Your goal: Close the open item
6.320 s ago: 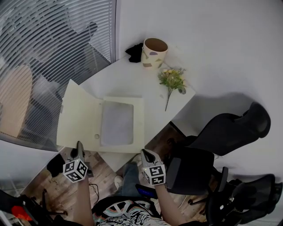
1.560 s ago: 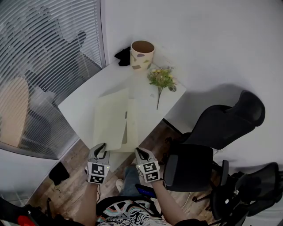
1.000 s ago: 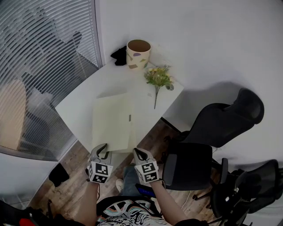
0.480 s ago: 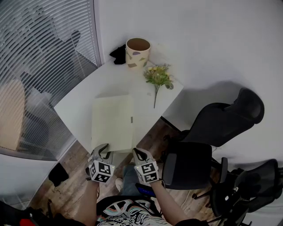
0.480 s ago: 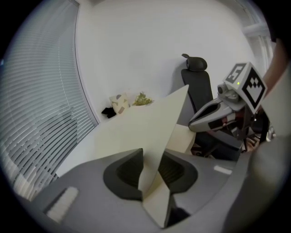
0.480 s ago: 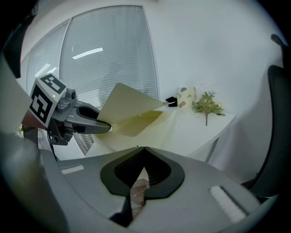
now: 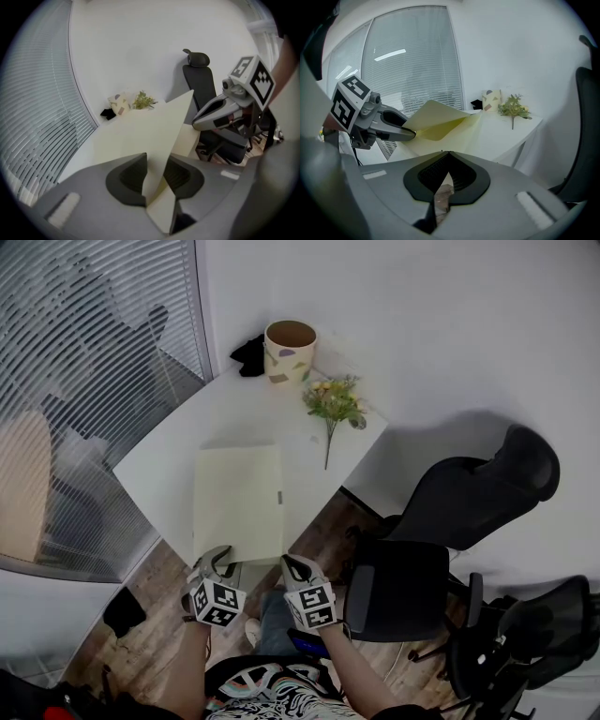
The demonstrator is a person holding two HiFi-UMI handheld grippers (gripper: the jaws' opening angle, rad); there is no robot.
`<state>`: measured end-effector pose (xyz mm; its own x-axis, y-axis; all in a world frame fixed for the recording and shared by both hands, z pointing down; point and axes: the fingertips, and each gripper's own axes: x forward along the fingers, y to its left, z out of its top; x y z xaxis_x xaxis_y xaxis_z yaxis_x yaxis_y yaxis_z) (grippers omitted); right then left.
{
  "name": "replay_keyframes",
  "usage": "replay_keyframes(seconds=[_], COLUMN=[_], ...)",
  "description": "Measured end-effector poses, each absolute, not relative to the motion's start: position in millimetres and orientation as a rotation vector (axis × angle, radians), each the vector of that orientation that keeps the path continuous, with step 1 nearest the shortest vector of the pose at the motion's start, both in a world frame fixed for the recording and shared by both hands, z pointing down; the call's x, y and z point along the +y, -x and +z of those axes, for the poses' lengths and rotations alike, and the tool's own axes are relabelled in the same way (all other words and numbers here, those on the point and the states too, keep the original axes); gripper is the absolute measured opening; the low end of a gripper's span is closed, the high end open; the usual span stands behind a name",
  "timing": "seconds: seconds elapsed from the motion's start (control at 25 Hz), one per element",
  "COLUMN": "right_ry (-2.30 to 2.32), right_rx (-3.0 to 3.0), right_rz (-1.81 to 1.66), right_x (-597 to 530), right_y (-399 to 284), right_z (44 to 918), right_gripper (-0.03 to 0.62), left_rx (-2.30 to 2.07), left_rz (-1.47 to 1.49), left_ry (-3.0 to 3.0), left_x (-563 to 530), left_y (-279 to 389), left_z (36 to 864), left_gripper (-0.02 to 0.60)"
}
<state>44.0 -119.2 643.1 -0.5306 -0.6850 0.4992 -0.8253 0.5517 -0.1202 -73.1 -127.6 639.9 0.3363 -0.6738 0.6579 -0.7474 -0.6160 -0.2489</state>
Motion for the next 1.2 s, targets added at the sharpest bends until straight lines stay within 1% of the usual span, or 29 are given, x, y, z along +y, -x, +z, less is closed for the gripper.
replay_keyframes(seconds=[0.8, 1.2], right_ry=[-1.233, -1.233], right_rx=[-2.392, -2.401], right_rz=[0.488, 0.507], right_x=[-118.6, -119.4], right_y=[-44.8, -44.9], right_z=[642.5, 641.7], right_gripper=[0.000, 0.000], left_rx=[-1.171, -1.099], left_rz=[1.318, 1.474], left_ry=[-2.465, -2.465], left_x=[-126.8, -126.7], left_y=[67.9, 65.0], left_z=[647.3, 650.5], left_gripper=[0.156, 0.158])
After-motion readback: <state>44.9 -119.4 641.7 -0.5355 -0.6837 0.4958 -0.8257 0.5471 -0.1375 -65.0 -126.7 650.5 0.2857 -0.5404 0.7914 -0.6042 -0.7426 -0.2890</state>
